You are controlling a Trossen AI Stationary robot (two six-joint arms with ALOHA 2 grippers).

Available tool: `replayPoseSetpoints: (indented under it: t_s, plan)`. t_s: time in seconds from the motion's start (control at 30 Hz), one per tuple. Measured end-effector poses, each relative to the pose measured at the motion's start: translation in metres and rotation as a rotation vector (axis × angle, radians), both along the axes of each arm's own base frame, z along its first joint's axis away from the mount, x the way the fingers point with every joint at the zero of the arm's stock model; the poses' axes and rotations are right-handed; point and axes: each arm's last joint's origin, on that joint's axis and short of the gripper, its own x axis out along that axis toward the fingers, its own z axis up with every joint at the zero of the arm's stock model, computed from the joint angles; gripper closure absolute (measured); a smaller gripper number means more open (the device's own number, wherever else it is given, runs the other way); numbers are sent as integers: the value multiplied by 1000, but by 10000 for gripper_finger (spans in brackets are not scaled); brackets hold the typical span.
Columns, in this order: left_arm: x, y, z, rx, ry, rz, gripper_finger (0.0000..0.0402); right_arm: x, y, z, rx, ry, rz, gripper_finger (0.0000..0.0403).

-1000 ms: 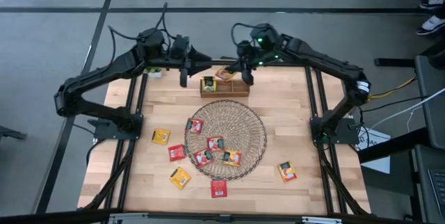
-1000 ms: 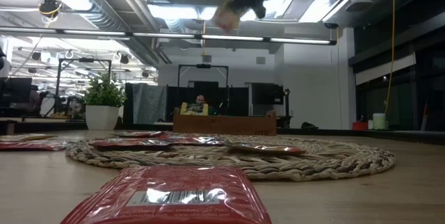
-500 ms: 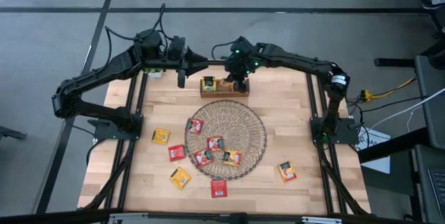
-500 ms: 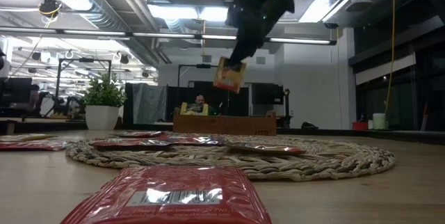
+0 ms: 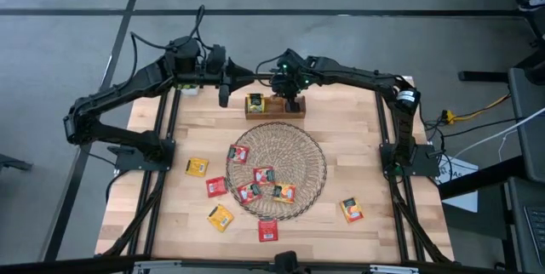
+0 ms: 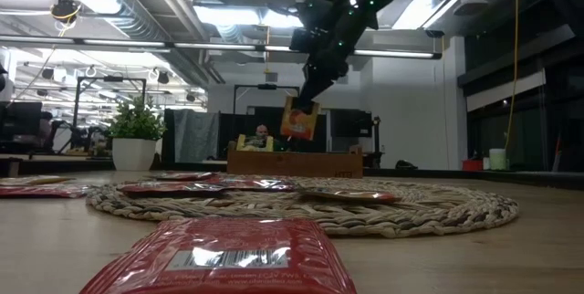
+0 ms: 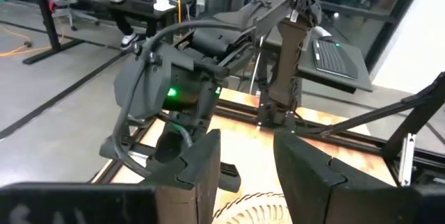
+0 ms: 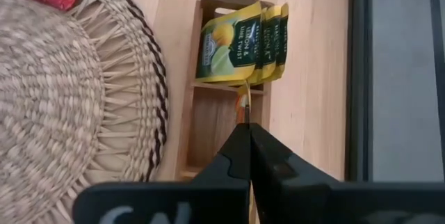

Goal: Pick & Place Tea
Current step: Put the orange tea bag into the middle of the wooden organizer

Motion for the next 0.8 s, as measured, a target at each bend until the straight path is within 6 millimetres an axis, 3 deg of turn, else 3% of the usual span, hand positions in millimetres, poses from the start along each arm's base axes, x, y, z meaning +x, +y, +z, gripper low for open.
replayPoseSetpoints:
  t_s: [0.8]
  plan:
    - [0, 1, 0, 36, 6, 43, 276, 7, -6, -16, -5, 12, -15, 403]
